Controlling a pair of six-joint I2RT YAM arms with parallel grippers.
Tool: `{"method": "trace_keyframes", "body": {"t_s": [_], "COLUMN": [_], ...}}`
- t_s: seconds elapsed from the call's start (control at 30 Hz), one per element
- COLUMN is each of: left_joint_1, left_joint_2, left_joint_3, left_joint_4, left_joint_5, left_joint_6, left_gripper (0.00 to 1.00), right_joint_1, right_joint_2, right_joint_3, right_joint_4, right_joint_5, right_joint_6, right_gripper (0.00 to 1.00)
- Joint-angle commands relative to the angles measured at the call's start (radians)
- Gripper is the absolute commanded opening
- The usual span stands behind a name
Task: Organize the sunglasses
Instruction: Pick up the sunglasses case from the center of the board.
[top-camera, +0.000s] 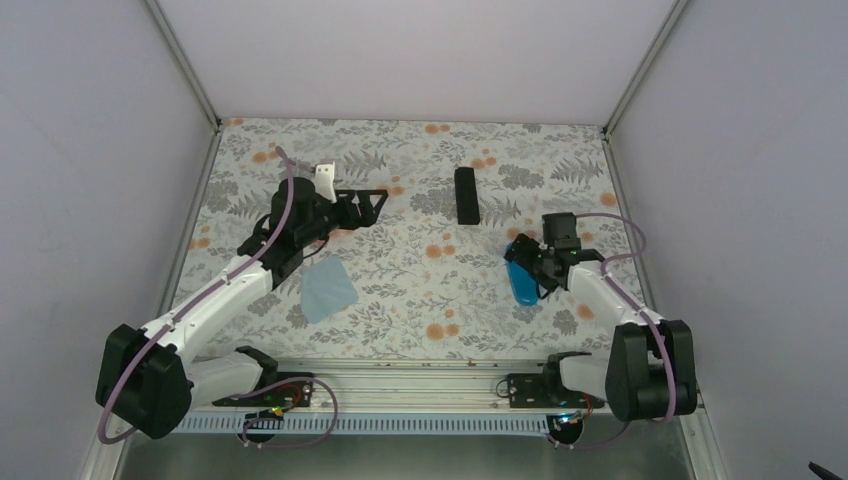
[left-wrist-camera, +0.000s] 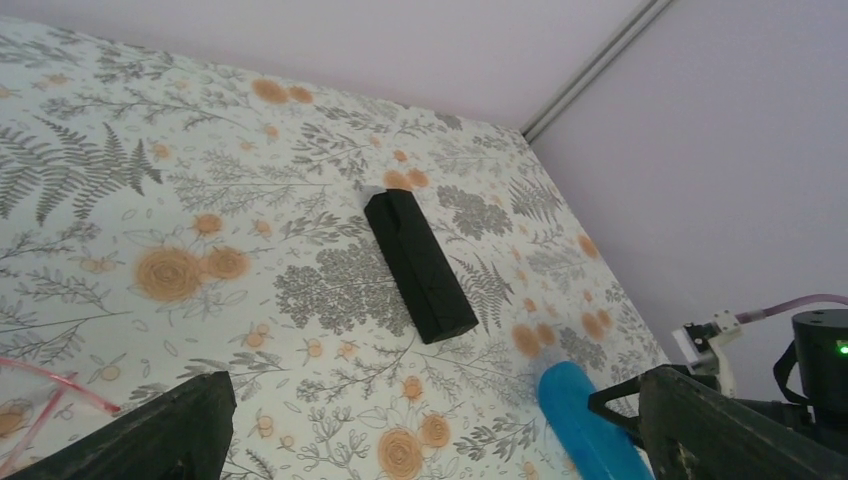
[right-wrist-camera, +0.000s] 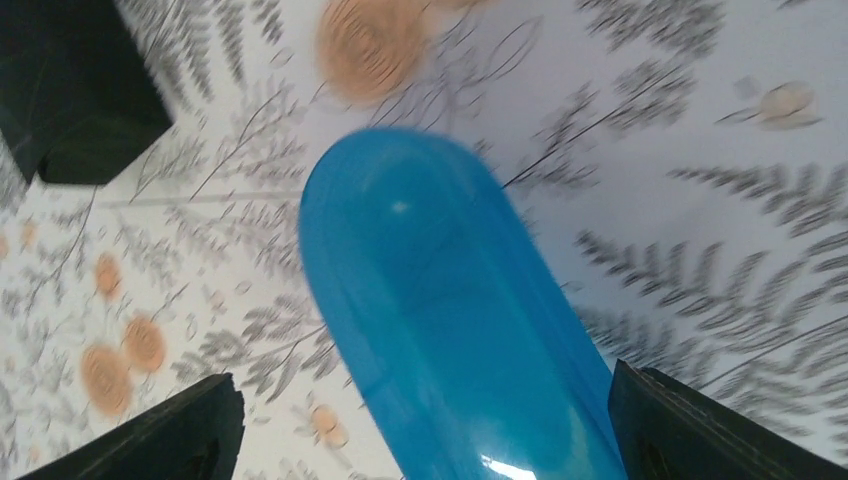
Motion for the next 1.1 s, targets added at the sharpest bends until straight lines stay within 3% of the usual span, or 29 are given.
{"method": "trace_keyframes", "body": {"t_s": [0.0,0.23,0.47,0.73,0.9,1.07], "left_joint_1": [0.005,0.005,0.005,0.005,0.005,0.005], "left_joint_2": [0.017,0.028,0.030,0.049,0.055,0.043], "left_joint_3": [0.003,0.019,0.028,0.038,0.037,0.012], "left_joint_4": [0.052,0.057,0.037,0.027,0.024,0.039], "left_joint_5": [0.070,0.105,0.087,0.083,0.082,0.065], "left_joint_6": [0.016,0.025,0.032,0.036,0.036,0.019], "left_gripper": [1.00,1.00,1.00,1.00,1.00,1.00], "right_joint_1": [0.081,0.183,0.256,0.265,0.267,0.289], "right_joint_2": [-0.013,0.062,0.128,0.195,0.239,0.252], "right_joint_3": [-0.002,0.037,0.096,0.138,0.165,0.162], "right_joint_4": [-0.016,-0.071,-0.109,-0.075,-0.050,-0.081], "right_joint_5": [-0.034,0.205,0.340,0.333,0.294,0.316], "right_joint_6": [0.047,0.066,0.083,0.043,-0.009,-0.016], "right_gripper": [0.93,0.93,0.93,0.92,0.86,0.90]}}
